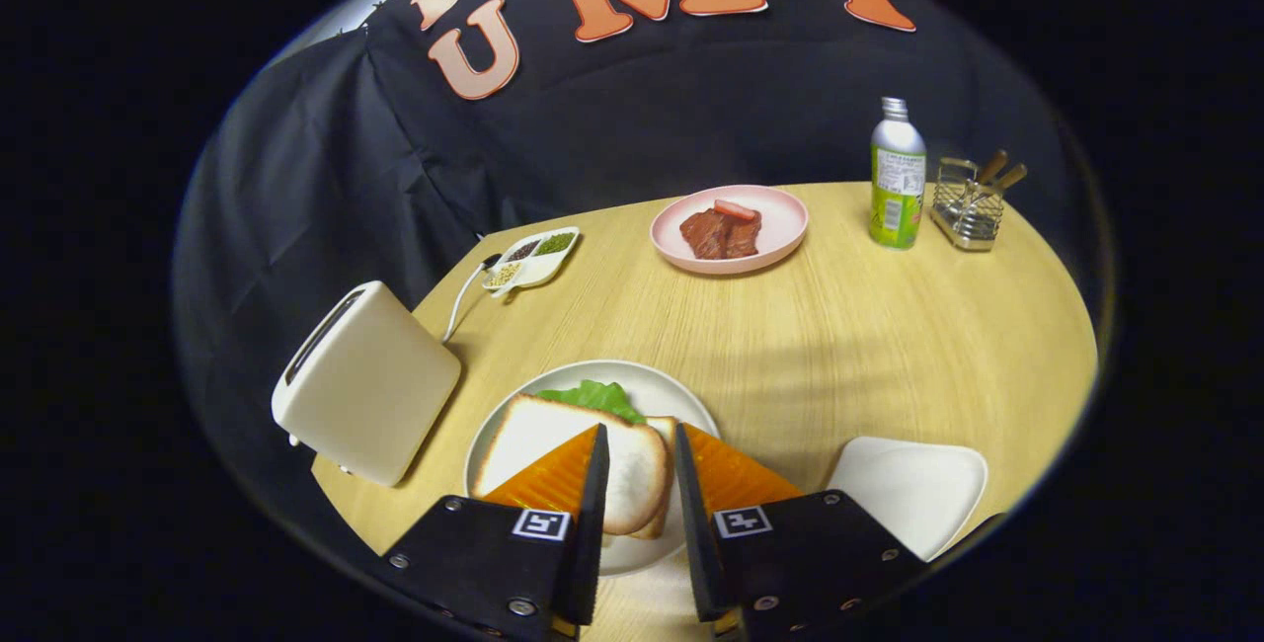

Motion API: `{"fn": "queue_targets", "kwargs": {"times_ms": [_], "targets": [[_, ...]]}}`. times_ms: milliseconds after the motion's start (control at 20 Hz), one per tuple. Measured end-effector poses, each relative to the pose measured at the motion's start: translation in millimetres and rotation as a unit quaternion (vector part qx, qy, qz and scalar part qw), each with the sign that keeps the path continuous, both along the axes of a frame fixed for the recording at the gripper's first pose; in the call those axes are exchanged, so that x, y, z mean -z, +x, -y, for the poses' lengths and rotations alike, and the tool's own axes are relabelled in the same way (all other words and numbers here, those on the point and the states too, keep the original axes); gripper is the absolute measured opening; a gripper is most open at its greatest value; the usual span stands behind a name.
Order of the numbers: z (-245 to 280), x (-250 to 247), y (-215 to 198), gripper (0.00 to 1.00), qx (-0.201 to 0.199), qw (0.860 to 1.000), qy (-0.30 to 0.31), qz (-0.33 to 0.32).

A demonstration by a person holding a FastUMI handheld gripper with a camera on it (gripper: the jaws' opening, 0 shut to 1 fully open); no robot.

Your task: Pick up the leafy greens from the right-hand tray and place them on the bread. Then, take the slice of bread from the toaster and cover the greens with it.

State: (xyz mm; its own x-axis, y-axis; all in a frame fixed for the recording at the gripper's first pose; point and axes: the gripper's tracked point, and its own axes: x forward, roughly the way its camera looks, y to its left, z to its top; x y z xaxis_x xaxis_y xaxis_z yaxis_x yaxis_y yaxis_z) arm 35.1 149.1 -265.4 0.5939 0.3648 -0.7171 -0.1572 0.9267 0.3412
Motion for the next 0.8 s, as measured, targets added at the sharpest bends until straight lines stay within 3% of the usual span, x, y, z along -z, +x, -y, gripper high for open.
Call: {"fn": "queue_targets", "kwargs": {"times_ms": [300, 450, 550, 800], "targets": [[27, -65, 12, 0.62, 0.032, 0.991, -0.026, 0.125], [38, -108, 12, 0.82, 0.041, 0.977, -0.054, 0.204], [48, -138, 12, 0.89, 0.056, 0.963, -0.068, 0.254], [60, -188, -2, 0.92, 0.075, 0.936, -0.084, 0.334]]}}
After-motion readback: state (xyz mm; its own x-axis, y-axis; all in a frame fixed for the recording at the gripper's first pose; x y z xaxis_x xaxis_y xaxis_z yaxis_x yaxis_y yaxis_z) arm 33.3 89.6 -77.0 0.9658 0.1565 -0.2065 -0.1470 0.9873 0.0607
